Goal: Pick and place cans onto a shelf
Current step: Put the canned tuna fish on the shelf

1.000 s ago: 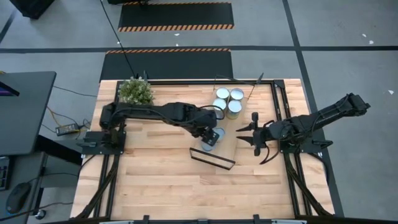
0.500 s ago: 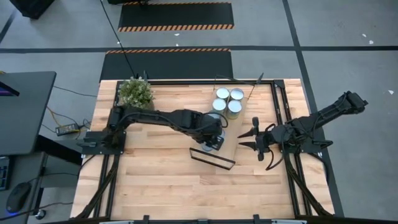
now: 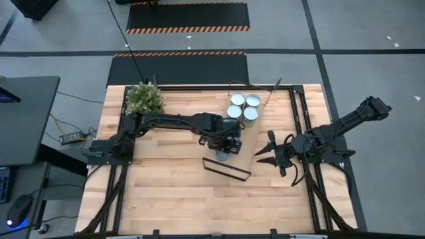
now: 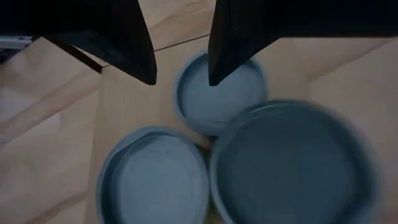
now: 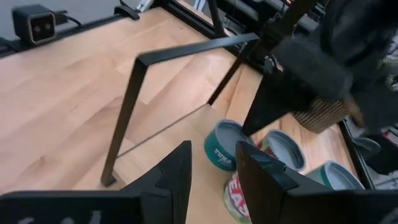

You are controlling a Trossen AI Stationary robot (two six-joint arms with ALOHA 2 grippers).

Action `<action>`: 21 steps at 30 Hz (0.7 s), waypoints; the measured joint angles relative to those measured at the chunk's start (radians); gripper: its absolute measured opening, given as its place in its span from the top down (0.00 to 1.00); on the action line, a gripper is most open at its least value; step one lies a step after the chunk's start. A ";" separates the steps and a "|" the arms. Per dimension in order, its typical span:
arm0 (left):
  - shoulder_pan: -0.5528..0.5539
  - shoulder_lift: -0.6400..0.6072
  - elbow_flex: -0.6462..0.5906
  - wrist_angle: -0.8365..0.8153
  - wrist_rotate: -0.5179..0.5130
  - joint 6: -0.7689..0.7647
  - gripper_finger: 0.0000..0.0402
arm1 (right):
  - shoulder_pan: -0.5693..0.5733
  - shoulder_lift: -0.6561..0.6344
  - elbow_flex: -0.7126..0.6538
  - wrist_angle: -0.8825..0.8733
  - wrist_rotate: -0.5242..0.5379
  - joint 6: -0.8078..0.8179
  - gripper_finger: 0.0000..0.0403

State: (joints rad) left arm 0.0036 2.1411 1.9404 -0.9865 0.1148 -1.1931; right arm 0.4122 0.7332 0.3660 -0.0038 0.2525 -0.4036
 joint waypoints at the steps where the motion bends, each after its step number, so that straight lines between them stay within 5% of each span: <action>1: 0.000 0.010 0.000 0.010 0.019 0.000 0.62 | 0.000 0.005 0.000 0.007 -0.008 0.001 0.67; 21: -0.015 0.067 0.000 0.022 0.021 0.001 0.63 | -0.003 0.086 0.000 0.085 -0.064 -0.017 0.67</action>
State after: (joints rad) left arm -0.0116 2.2081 1.9400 -0.9649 0.1359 -1.1919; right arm 0.4095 0.8192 0.3664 0.0810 0.1880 -0.4203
